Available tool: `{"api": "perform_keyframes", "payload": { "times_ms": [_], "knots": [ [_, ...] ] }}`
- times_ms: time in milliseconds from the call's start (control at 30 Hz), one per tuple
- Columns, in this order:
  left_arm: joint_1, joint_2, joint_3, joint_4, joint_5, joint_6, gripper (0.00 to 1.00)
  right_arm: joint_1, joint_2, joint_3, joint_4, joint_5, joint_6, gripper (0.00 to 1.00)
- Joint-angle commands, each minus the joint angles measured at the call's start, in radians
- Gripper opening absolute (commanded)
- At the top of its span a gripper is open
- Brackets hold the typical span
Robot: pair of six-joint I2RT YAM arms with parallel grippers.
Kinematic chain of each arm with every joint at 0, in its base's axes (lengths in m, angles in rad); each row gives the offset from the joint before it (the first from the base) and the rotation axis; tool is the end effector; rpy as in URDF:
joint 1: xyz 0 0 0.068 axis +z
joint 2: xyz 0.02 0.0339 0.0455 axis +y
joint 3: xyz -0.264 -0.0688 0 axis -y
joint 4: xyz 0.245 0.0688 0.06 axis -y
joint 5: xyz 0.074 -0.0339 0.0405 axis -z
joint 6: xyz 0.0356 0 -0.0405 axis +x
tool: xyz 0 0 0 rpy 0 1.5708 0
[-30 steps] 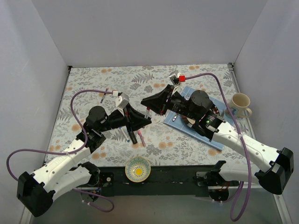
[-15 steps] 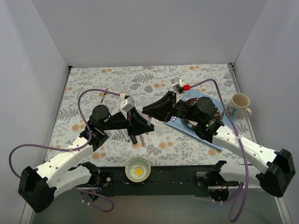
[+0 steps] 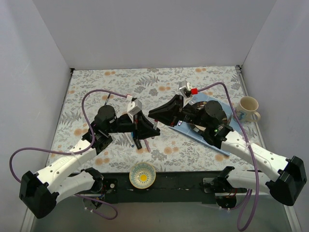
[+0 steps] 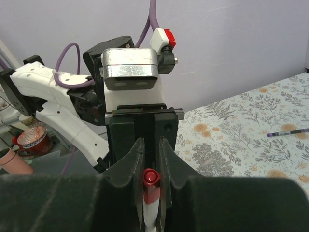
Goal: Insert the pens into the pen caps
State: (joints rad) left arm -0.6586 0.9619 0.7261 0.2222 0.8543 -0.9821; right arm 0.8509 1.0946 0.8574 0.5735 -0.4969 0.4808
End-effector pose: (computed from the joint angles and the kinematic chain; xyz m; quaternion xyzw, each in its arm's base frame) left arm 0.1565 -0.1550 0.3298 0.1828 0.6863 -0.6686 0.2202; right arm 0.1525 0.1996 0.3836 -0.3003 0.5145 0.6002 0.5337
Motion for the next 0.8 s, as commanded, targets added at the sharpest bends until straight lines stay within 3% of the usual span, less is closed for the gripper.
{"api": "perform_keyframes", "payload": {
  "times_ms": [0,300,467,767],
  "knots": [
    [0.022,-0.009,0.162,0.151,-0.158,0.037,0.0,0.048,0.067,-0.037,-0.352,-0.235,-0.04,0.01],
    [0.046,-0.017,0.194,0.117,-0.104,0.043,0.0,0.046,0.053,-0.015,-0.5,-0.246,-0.134,0.01],
    [0.093,-0.023,0.168,0.19,-0.051,-0.027,0.0,0.046,0.079,-0.06,-0.38,-0.351,-0.056,0.01],
    [0.166,-0.009,0.171,0.161,-0.035,-0.018,0.0,0.048,0.099,-0.109,-0.285,-0.361,0.088,0.01]
  ]
}}
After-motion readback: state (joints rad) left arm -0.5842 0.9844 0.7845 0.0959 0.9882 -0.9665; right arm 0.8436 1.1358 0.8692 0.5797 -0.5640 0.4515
